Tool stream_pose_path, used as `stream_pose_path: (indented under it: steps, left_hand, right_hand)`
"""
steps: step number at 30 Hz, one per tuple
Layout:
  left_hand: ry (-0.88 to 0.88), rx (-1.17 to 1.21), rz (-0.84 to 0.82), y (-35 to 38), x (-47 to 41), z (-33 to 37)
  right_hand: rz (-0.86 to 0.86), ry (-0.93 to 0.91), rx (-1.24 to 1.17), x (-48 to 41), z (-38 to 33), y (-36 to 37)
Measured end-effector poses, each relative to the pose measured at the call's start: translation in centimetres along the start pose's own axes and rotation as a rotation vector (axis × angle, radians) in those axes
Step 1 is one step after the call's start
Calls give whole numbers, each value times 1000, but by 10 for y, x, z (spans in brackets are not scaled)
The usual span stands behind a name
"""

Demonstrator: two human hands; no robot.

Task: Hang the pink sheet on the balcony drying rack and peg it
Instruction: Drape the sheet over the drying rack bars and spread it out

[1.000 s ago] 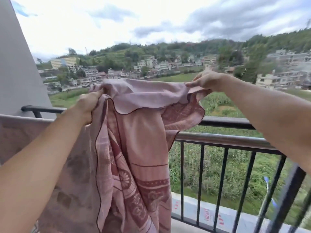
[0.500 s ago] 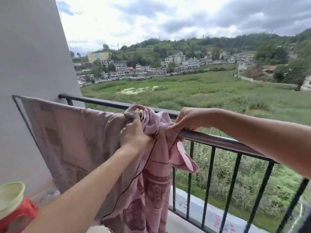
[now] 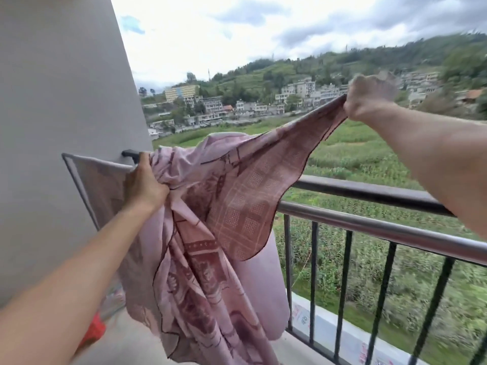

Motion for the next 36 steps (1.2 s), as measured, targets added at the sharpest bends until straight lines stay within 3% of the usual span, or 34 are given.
stream_pose_path:
  steps: [3,5,8,10,12,17,24,27,30,32,36]
  left_hand:
    - [-162,169,-126,16,-3,-22]
    - [-218,372,-174,31,-7,-35]
    - [-251,597,-182,33,-11,-22]
    - [-223,673,-173,23,-10,1]
    - [-189,667,-127,16,-16,15]
    - [-93,497,-104,3,-25,30]
    - [-69,338,-8,-13,-31,41]
    - [-100,352,11,-7,-33,41]
    - [-85,388,-57,11,-17,51]
    - [-46,470,-121,21,-2,66]
    - [21,607,-176,24,22,110]
  right_hand:
    - [-389,-55,13,35,-22,41]
    - [-578,-192,-123,66,-51,56]
    - [-620,-476,-407,120,-107,42]
    - [-657,-702,-324,163,-127,30]
    - [-543,-832,-177,185,-133,33]
    - [-298,-576,-298,132,-94,24]
    - [22,-77,57,41,14,2]
    - [-159,-5,278,60,44,2]
    - [-601,-19,319,99,58,27]
    - [-841,-44,183,117,53,40]
    - [-783,-236,-255,129,10,34]
Point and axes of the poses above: each hand's wrist, its own x-axis away from the middle knuckle, its own y-axis out of the palm, z = x × y, the point moved 3 cm from there along -x, towards the middle knuckle, and after that the axes turned 4 degrees about -x, right-handed, at the moved point
